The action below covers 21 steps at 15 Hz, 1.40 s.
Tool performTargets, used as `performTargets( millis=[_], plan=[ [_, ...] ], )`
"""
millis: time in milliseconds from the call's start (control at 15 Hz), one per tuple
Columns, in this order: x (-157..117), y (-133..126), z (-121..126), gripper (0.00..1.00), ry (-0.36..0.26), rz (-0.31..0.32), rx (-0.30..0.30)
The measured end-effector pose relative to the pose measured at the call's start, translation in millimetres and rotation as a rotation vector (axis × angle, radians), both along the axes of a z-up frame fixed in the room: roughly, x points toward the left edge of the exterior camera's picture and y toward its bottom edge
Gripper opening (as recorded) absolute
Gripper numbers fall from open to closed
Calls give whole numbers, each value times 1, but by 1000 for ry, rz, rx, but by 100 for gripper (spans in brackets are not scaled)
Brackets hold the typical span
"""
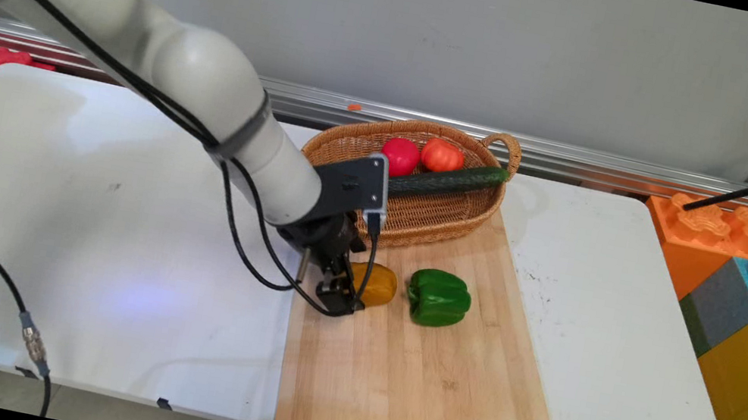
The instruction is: Pick up the potato from the cutting board, then place the picked object in the vegetable basket
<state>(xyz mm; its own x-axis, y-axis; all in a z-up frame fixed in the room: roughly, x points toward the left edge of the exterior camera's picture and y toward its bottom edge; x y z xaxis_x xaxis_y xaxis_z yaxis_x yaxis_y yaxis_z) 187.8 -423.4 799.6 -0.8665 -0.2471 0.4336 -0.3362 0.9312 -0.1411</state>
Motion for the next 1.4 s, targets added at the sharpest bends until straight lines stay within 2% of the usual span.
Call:
performTargets(
  millis=[333, 400, 667, 867, 1133, 1400],
  plan=[
    [-11, -2, -20, 100, -5, 20, -6],
    [-13, -2, -22, 0, -5, 21, -5],
    [-17, 2, -23, 0, -1, 28, 2],
    [-20, 6, -10, 0, 11, 35, 4],
    [-28, 13, 32, 0, 40, 43, 1],
    [-39, 2, 85, 0, 70, 57, -65]
  ],
)
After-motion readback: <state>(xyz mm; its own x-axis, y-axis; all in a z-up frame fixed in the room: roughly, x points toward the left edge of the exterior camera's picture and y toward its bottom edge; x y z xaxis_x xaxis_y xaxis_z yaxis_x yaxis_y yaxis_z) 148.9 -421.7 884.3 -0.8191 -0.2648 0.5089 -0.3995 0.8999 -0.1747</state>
